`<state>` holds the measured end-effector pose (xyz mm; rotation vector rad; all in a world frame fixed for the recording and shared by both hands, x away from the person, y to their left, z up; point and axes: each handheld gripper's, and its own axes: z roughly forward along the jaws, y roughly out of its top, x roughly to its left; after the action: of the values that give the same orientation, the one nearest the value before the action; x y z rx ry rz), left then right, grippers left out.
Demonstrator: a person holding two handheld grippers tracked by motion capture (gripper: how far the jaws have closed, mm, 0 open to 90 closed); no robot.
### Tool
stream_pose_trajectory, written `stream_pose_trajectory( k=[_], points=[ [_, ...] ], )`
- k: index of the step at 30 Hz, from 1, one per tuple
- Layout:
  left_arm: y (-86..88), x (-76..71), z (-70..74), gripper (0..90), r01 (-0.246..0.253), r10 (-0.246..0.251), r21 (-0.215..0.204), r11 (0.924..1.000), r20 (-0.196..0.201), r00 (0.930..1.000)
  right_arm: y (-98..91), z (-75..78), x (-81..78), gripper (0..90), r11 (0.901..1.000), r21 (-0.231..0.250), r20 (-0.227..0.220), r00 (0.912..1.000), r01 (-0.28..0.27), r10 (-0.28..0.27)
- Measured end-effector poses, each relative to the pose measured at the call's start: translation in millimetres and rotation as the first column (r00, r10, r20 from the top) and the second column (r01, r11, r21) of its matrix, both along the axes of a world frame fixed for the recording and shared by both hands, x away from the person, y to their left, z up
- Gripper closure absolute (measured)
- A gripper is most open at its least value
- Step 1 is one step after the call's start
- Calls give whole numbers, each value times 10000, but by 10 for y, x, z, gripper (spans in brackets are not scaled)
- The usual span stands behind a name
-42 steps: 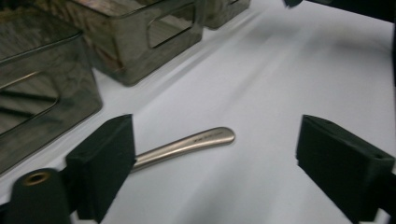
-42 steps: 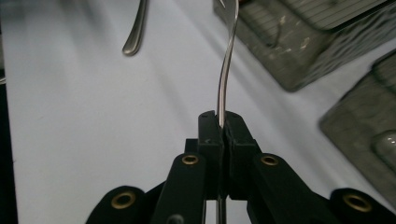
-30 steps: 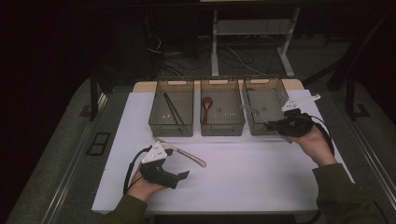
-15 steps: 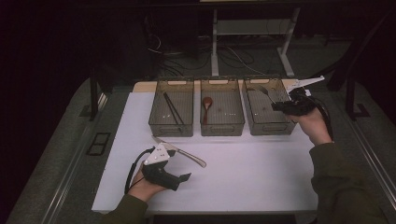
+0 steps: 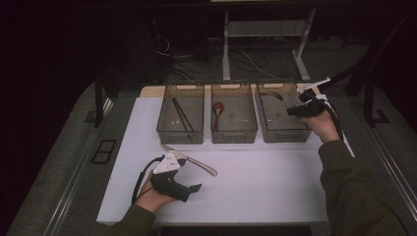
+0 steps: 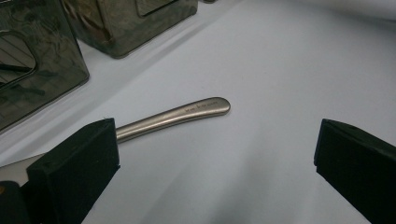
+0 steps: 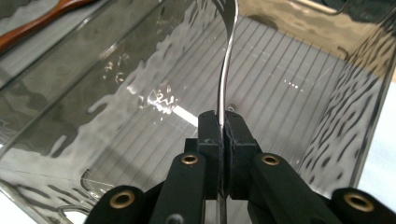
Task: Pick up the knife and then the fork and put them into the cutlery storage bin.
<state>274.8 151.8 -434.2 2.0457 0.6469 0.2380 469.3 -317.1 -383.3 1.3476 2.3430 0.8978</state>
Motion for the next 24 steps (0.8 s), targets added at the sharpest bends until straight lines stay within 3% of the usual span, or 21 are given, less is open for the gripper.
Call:
stream_pose_trajectory(
  k=[2, 5, 11, 15, 20, 24],
  points=[
    [3, 0, 0, 0, -18, 18, -3, 10000, 4, 10000, -6, -20, 4, 816, 9999, -117, -2, 10000, 44, -44],
    [6, -1, 2, 0, -36, 36, -1, 10000, 14, 10000, -35, 1, -13, 671, 9996, 225, 63, 9999, 156, -158],
    [1, 1, -3, 0, -31, 31, 15, 10000, -7, 10000, -87, 150, -187, 462, 9968, 800, 694, 9976, 16, -72],
    [1, 9, -2, 0, -84, 85, 149, 9999, -73, 9999, -75, 243, -380, 362, 9920, 1202, 1136, 9932, -379, 242],
    [-11, 20, 4, 9, -130, 135, 326, 9994, -142, 9998, -31, 299, -700, 318, 9884, 1271, 1772, 9823, -835, 602],
    [-10, 28, 13, 39, -249, 257, 350, 9991, -243, 9994, 31, 281, -967, 271, 9820, 1402, 1988, 9752, -1263, 971]
  ],
)
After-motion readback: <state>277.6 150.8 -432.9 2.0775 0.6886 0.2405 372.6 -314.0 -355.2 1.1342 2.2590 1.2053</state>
